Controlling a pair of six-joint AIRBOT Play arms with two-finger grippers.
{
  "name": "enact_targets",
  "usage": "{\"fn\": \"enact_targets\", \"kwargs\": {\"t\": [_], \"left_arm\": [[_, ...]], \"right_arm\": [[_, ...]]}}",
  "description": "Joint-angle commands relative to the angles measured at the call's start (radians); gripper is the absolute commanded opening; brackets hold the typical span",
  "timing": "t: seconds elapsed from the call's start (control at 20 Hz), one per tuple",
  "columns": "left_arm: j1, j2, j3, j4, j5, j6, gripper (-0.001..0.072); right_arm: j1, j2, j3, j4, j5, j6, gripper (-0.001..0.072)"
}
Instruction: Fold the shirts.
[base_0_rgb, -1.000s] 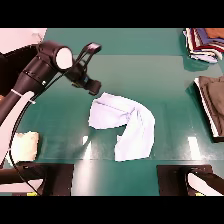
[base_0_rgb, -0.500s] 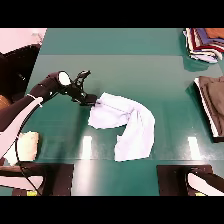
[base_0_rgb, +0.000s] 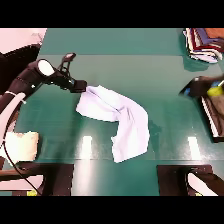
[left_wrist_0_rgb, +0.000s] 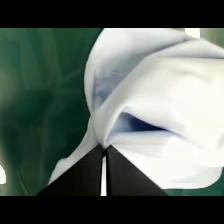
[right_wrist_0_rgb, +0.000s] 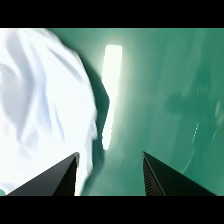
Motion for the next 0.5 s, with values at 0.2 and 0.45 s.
{"fn": "enact_targets", "kwargs": {"t": [0.2, 0.45], "left_arm": [[0.021, 0.041, 0.018, 0.048, 0.005, 0.002, 0.0023], [0.021, 0.041, 0.018, 0.048, -0.006, 0.002, 0.0023]], "right_arm": [[0.14, -0.024, -0.619, 0.341, -0.316, -0.089, 0.0465], [0.299, -0.217, -0.554, 0.386, -0.381, -0.126, 0.0436]]}}
